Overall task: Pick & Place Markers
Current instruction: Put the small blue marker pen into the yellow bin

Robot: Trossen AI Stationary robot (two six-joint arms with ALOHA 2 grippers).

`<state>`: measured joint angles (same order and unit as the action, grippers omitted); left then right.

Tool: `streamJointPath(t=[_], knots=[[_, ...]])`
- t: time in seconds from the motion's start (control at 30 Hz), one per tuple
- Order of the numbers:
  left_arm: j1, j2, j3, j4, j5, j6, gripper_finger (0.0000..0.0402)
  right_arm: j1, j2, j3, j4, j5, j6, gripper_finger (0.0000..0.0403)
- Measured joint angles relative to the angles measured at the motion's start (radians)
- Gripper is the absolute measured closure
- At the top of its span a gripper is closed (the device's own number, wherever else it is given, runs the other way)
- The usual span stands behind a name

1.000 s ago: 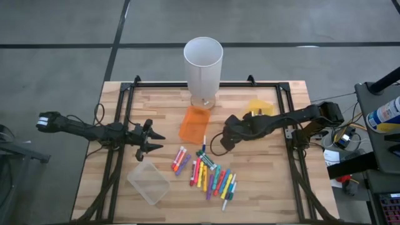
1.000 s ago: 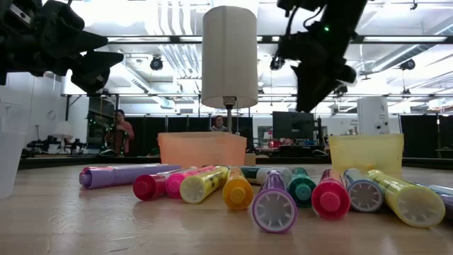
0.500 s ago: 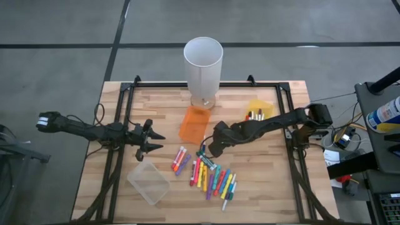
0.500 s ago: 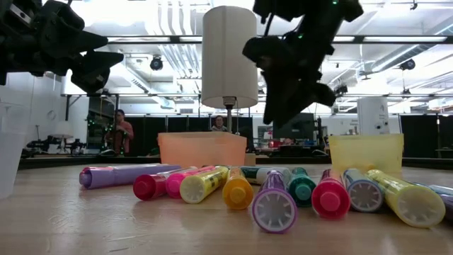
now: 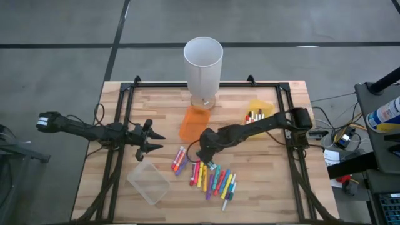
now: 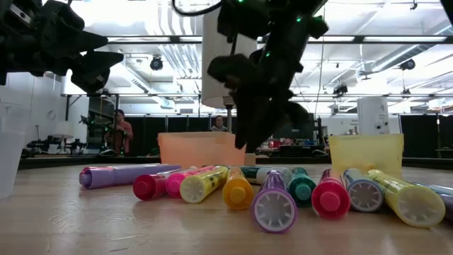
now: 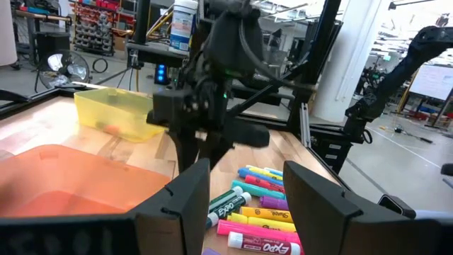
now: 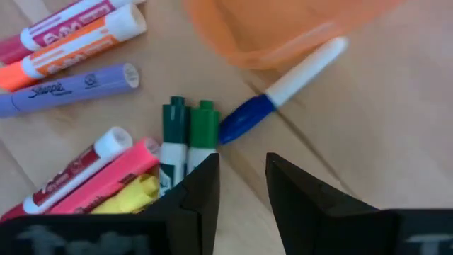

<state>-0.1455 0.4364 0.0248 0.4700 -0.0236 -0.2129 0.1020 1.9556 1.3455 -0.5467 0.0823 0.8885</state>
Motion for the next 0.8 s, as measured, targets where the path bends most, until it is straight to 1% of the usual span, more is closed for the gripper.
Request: streamJointPath(t=[0.13, 0.3, 0.57, 0.8], knots=[[0.0, 0.0, 0.0, 0.0, 0.0, 0.0, 0.0227, 0.007, 0.044, 0.041, 0.0, -0.03, -0.006, 0.0309], [0.0, 0.0, 0.0, 0.0, 0.0, 0.0, 0.0227, 0.025, 0.056, 0.065, -0.003, -0.065, -0.022, 0.0324], [0.0, 0.0, 0.0, 0.0, 0.0, 0.0, 0.0227, 0.064, 0.048, 0.067, -0.001, -0.057, -0.002, 0.0339], [0.0, 0.0, 0.0, 0.0, 0.0, 0.0, 0.0227, 0.065, 0.056, 0.058, -0.003, -0.053, -0.014, 0.0345]])
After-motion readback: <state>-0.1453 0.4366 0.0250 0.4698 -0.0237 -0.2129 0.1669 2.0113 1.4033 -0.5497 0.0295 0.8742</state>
